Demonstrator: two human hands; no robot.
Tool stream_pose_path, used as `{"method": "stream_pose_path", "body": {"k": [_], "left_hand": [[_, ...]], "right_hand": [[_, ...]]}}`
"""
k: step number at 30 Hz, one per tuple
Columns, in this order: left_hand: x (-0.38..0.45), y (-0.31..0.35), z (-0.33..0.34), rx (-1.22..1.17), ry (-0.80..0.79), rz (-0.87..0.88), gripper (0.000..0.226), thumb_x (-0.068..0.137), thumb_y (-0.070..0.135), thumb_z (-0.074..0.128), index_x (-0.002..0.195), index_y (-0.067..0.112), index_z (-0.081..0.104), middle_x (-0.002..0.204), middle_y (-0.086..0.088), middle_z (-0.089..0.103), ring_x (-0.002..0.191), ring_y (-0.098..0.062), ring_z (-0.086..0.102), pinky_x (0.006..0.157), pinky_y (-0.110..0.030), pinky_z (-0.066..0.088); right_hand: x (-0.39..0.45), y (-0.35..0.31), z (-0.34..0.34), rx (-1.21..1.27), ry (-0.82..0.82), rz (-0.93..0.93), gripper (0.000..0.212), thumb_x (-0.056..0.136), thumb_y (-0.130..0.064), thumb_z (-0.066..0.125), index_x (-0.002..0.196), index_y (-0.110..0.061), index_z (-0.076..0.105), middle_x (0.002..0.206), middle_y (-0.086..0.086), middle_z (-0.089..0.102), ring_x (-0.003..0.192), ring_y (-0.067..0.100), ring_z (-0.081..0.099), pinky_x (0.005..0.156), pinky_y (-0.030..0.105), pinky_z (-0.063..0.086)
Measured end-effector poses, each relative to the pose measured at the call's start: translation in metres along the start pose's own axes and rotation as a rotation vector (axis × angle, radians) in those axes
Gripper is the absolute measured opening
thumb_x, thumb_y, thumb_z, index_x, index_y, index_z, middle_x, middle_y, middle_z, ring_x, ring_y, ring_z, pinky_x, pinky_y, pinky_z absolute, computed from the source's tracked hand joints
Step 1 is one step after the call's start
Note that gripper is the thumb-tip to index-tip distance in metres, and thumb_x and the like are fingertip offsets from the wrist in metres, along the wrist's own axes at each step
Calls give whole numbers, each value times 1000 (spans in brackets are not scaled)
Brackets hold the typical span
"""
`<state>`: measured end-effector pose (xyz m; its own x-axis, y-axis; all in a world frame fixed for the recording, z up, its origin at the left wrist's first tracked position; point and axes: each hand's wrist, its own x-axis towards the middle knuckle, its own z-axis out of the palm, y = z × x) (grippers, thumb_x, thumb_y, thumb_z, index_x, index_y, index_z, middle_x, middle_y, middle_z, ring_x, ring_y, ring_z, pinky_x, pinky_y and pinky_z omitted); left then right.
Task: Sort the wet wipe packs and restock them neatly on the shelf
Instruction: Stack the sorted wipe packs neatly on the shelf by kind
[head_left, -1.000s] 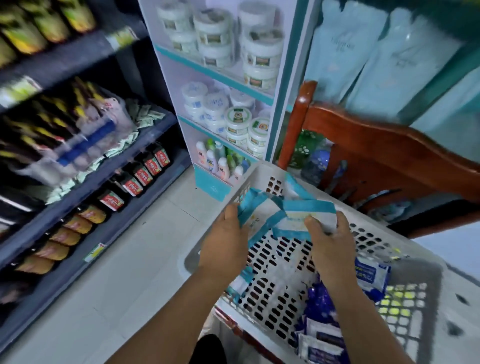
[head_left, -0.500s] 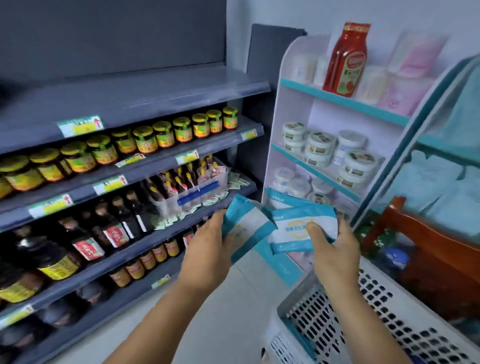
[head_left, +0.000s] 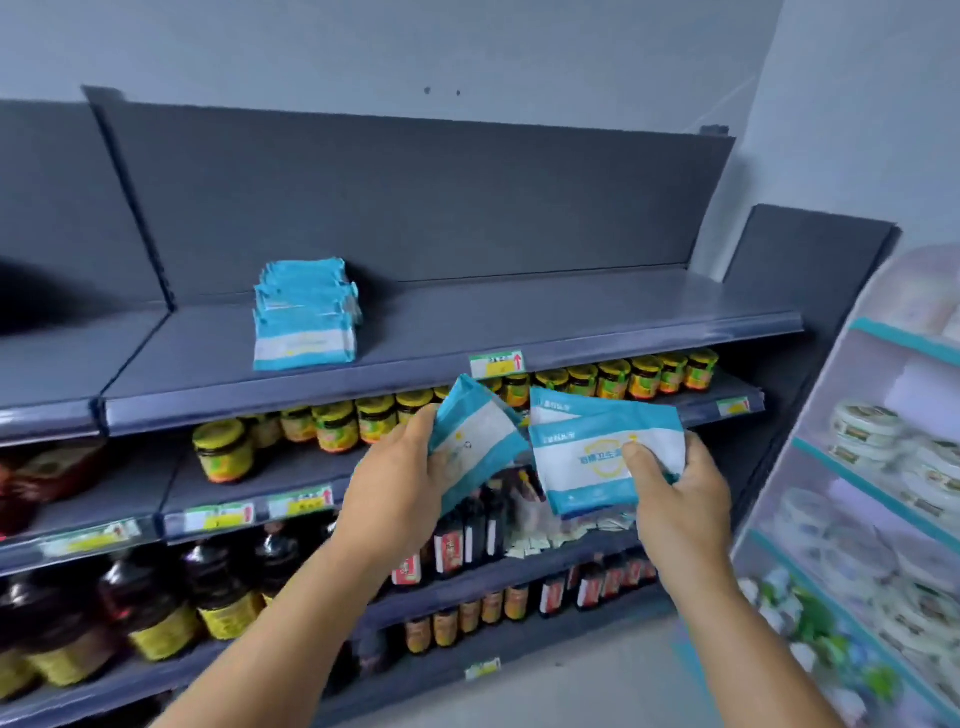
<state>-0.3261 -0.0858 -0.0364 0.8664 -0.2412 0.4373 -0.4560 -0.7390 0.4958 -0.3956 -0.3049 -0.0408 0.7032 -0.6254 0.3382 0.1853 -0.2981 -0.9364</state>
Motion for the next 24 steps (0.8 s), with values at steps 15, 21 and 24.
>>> {"method": "stream_pose_path", "body": {"k": [15,21,24], "left_hand": [[103,-127,-89,455,54,-107,50,94,19,47,141,25,31,129,1,53,115,-23,48,95,-34,34],[179,-162,-94,669,-28,-119,54,94,14,45,142,32,28,127,5,53,113,-20,43,94,-34,25],[202,-179,-85,699,-182,-139,55,94,12,41,142,35,27,122,5,54,110,-20,40,90,-35,22]], "right_hand": [[55,-28,194,121,-290,-110,18,91,-11,59,84,-28,56,84,-14,63,70,-7,60,58,8,45],[104,-26,257,163,-353,-105,13,92,-13,58,93,-25,58,88,-13,64,76,-4,60,53,4,43],[127,-23,279,157,-384,-90,10,93,-13,57,101,-18,58,87,-13,62,75,-5,57,49,4,42]]}}
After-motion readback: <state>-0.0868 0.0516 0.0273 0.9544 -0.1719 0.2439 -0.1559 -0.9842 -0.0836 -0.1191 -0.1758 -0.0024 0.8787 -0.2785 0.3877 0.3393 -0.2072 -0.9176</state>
